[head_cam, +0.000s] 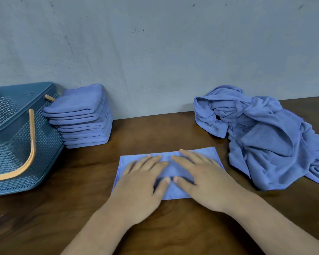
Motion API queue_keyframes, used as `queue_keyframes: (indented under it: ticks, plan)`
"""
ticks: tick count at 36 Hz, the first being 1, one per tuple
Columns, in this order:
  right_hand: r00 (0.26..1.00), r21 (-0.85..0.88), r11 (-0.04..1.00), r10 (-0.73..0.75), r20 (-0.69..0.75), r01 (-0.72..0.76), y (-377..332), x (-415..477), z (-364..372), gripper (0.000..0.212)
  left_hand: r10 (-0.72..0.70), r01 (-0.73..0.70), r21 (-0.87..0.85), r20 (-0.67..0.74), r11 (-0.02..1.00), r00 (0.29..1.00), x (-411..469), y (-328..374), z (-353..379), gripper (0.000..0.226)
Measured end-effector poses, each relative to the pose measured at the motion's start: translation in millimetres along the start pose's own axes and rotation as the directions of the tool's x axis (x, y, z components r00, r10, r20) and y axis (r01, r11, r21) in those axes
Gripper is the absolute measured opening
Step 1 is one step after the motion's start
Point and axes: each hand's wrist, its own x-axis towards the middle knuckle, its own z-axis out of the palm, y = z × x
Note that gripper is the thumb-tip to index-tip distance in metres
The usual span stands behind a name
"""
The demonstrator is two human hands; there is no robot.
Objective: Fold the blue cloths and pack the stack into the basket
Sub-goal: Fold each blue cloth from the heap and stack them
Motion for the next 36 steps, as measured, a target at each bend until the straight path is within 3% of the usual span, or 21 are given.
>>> queue_keyframes:
  ticks: [3, 9, 12, 14, 17, 22, 36]
  plan:
    - [0.996, -0.082, 0.997, -0.005, 0.095, 0.013, 7.5, -3.0, 2.9, 0.071, 0.011, -0.013, 0.007, 0.195, 1.000, 0.981, -4.6, -6.9, 3.8, 0.062]
    - [0.984, -0.073, 0.996, 0.071, 0.162, -0.059, 17.1, -3.0, -3.8, 0.092, -0.062, 0.077, -0.043, 0.284, 0.996, 0.957, -9.9, -24.7, -10.7, 0.072]
    - [0.981, -0.067, 0.994, 0.102, 0.168, -0.092, 21.5, -1.7, -5.1, 0.103, -0.134, 0.149, -0.047, 0.236, 0.988, 0.962, -10.0, -28.0, -17.3, 0.075]
    - [0.979, -0.068, 0.993, 0.109, 0.171, -0.099, 20.9, -1.8, -4.8, 0.106, -0.157, 0.158, -0.002, 0.110, 0.987, 0.981, -6.1, -22.5, -16.1, 0.070]
    - [0.978, -0.074, 0.993, 0.108, 0.179, -0.096, 19.7, -1.6, -3.8, 0.107, -0.069, 0.070, 0.054, -0.018, 0.996, 0.997, 10.5, -6.1, -7.6, 0.070]
    - [0.978, -0.078, 0.993, 0.105, 0.179, -0.092, 22.1, -1.3, -3.1, 0.108, -0.010, 0.008, 0.011, 0.146, 1.000, 0.989, 34.3, 8.5, 12.3, 0.076]
    - [0.971, -0.034, 0.993, 0.117, 0.209, -0.112, 23.9, -3.4, -8.6, 0.109, -0.108, 0.106, 0.020, 0.142, 0.994, 0.984, 31.3, -14.6, 13.0, 0.074]
